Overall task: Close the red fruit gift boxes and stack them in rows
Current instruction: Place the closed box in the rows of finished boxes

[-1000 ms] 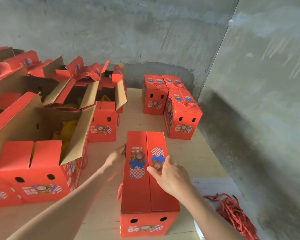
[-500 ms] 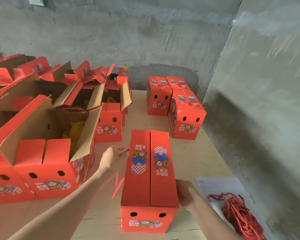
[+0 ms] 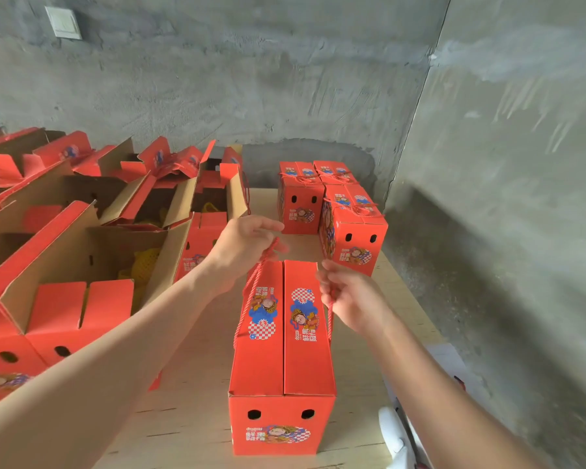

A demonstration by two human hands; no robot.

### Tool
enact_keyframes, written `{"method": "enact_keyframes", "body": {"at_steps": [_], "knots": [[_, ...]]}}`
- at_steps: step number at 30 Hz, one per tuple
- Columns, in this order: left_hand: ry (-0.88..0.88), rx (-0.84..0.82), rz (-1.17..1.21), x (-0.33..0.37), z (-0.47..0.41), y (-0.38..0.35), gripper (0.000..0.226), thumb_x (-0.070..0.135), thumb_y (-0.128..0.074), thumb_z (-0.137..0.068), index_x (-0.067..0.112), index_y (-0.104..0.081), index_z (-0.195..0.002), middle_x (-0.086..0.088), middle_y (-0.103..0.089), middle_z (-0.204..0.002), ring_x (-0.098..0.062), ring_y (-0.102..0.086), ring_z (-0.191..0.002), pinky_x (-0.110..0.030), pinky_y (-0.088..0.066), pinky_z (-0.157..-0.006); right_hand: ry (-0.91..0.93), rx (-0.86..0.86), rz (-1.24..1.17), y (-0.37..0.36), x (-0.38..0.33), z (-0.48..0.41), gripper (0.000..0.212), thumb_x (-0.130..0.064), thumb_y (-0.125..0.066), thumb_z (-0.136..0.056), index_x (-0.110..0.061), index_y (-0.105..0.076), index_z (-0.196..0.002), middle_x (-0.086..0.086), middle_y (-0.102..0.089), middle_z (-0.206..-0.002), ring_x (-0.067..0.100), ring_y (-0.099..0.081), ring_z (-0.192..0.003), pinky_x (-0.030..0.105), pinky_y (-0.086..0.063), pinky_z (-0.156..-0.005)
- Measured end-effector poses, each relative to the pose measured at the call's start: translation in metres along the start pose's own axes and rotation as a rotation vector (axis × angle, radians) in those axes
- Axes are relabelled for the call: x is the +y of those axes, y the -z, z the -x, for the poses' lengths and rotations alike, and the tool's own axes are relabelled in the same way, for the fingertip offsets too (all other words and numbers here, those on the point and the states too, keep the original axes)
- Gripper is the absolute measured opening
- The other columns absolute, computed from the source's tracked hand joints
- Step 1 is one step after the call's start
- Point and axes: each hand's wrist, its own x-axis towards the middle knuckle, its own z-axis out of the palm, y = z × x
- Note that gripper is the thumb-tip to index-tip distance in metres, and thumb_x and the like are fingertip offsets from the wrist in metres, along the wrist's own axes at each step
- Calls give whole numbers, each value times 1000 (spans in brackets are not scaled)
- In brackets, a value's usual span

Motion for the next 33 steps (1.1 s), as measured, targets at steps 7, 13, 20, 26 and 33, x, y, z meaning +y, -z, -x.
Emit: {"method": "enact_keyframes", "body": {"at_steps": [7,13,20,26,33], "knots": [[-280,39,-453,11,5,-1,33,-3,-48,-90,10,-67,-113,-3,-67,-102,2,-61,-82,-15,-44,-73,144,-256,644,-69,-19,18,23,-3,-50,-90,1,-65,-108,11,-69,-88,23,-66,-83,27,-43,-72],[-370,108,-573,2,18,12,31,4,-49,-93,9,-64,-119,-7,-69,-111,-20,-64,-100,-19,-43,-81,-103,-291,536,-87,-26,14,16,-12,-49,-88,-8,-62,-79,9,-68,-74,20,-66,-70,28,-42,-72],[-49,-53,-517,-69,59,4,36,13,-43,-98,15,-52,-133,-4,-60,-125,-13,-57,-106,-17,-41,-87,-60,-120,496,-100,-61,15,6,-9,-51,-91,-10,-49,-86,7,-55,-59,15,-51,-44,26,-47,-52],[-187,105,-171,-50,57,4,33,15,-43,-99,15,-52,-132,13,-54,-119,-2,-49,-112,0,-34,-86,313,-223,603,-144,-120,42,6,-15,-52,-91,-18,-49,-87,11,-60,-71,13,-52,-45,21,-46,-52],[-315,263,-229,-17,29,7,28,16,-55,-93,8,-62,-119,-4,-63,-118,-11,-58,-100,-2,-38,-78,594,-171,694,-162,-152,55,10,-16,-56,-88,-18,-53,-78,0,-55,-60,14,-54,-49,25,-41,-61]]}}
